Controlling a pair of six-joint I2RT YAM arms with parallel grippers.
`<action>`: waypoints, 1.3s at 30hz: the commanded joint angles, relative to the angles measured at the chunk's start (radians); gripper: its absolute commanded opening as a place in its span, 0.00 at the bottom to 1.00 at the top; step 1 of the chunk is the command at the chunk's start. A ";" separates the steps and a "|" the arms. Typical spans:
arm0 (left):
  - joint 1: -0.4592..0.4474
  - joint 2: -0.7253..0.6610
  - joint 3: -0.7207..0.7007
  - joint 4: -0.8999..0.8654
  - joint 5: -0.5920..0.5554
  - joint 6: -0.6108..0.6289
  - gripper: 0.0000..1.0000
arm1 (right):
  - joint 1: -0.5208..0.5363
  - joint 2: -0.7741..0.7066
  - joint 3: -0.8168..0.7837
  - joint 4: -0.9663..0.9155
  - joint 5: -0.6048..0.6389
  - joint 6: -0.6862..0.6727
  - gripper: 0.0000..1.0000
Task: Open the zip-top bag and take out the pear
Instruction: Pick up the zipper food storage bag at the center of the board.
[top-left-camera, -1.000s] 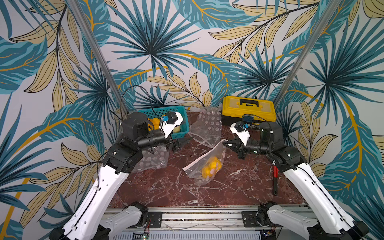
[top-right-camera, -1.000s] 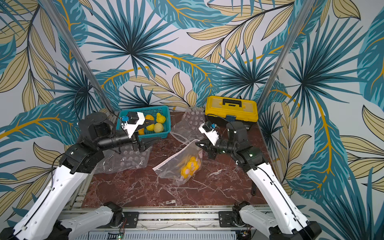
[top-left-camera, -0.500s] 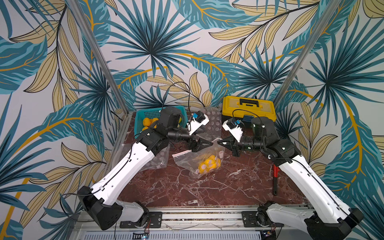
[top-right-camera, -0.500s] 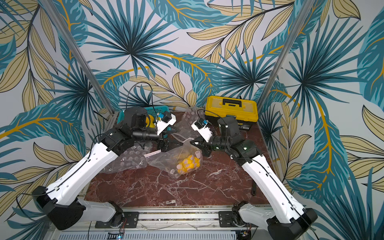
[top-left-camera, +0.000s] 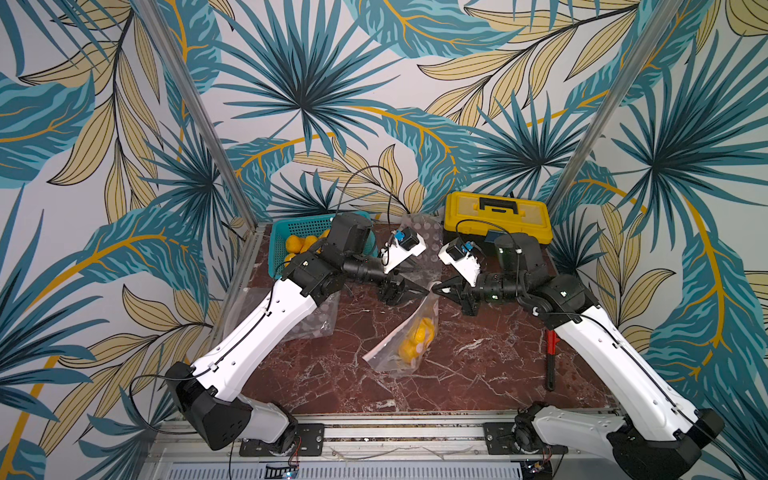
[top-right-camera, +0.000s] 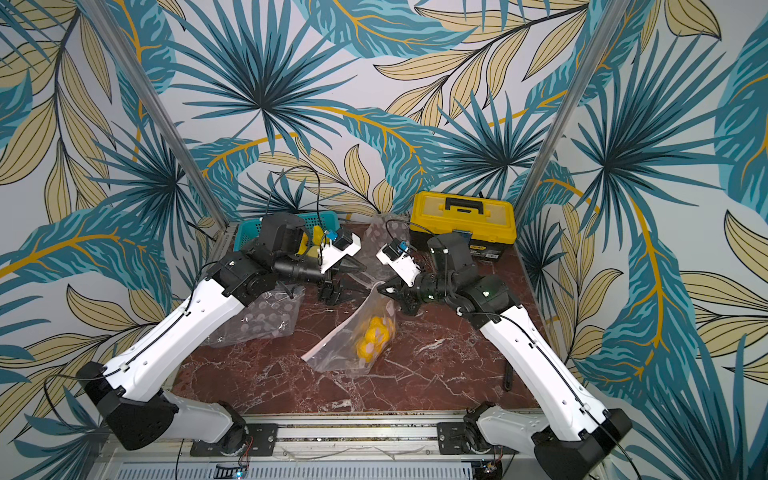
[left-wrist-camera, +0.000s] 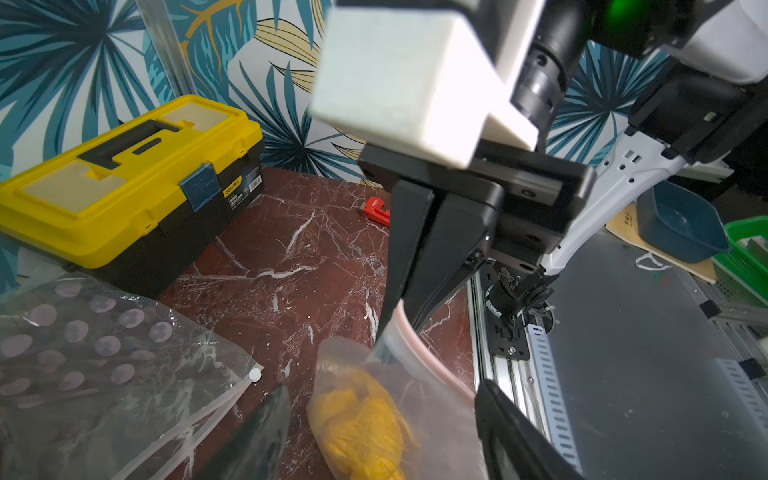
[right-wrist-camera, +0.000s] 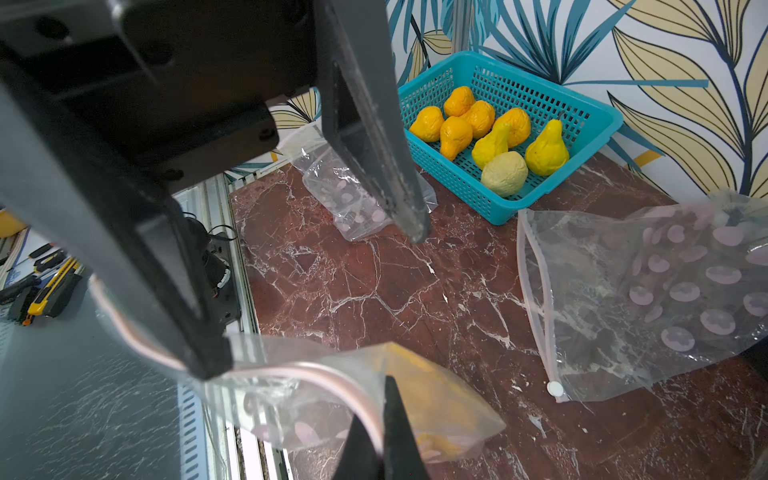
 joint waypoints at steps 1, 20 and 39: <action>-0.016 0.010 0.034 -0.013 0.001 -0.006 0.79 | 0.009 0.010 0.025 -0.012 0.022 0.001 0.00; -0.043 0.101 0.107 -0.134 -0.107 0.053 0.53 | 0.017 0.018 0.085 -0.063 0.062 0.021 0.00; -0.013 0.049 0.055 -0.151 0.025 0.132 0.00 | 0.017 -0.318 -0.446 0.606 0.066 0.003 0.51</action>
